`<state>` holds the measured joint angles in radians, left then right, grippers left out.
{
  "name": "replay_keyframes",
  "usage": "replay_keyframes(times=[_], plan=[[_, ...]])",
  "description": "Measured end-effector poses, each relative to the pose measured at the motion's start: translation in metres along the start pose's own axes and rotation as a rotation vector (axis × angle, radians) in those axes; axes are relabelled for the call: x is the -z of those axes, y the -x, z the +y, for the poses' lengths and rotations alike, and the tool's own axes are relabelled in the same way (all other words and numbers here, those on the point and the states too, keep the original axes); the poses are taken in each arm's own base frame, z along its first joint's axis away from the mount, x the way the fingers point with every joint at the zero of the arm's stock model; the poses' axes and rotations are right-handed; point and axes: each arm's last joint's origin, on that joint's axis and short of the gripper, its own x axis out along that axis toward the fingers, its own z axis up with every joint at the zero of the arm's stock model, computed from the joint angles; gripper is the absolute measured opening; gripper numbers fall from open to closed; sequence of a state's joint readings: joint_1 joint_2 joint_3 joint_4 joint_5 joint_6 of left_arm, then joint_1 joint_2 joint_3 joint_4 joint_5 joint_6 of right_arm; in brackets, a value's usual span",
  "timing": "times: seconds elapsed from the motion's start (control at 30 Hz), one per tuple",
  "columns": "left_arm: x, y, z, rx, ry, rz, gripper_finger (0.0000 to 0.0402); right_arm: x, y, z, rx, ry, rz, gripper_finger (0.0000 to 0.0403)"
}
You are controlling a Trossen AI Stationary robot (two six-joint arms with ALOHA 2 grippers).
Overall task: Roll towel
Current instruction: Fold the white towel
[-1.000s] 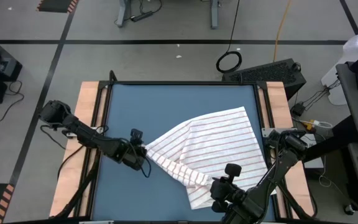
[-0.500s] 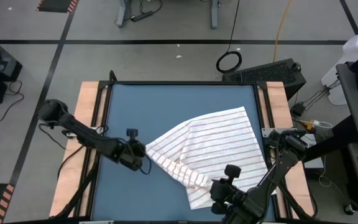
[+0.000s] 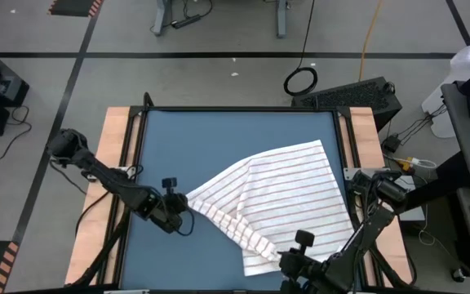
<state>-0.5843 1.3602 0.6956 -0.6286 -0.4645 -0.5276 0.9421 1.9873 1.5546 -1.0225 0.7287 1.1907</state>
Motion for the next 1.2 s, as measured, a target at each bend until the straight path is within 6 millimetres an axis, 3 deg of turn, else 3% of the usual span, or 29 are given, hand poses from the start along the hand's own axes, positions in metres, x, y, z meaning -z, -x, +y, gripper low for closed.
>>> replay_keyframes(times=[0.2,0.53,0.67,0.8,1.1,1.2], plan=[[0.003,0.003,-0.005,0.023,0.021,0.000,0.0012,0.022,-0.010,0.006,-0.057,-0.006,-0.019,0.0016],[0.002,0.003,-0.007,0.038,0.048,-0.013,0.0012,0.027,-0.019,0.004,-0.057,0.127,-0.027,0.0148],[0.002,0.003,-0.007,0.038,0.046,-0.012,0.0012,0.026,-0.020,0.004,-0.059,0.179,-0.033,0.0173],[0.002,0.003,-0.007,0.038,0.041,-0.012,0.0012,0.025,-0.021,0.005,-0.066,0.192,-0.032,0.0147],[0.002,0.003,-0.007,0.035,0.039,-0.015,0.0012,0.025,-0.020,0.007,-0.087,0.172,-0.026,0.0015],[0.000,0.004,-0.005,-0.025,0.016,-0.056,0.0012,0.024,-0.019,0.001,-0.023,0.172,-0.068,0.0006]])
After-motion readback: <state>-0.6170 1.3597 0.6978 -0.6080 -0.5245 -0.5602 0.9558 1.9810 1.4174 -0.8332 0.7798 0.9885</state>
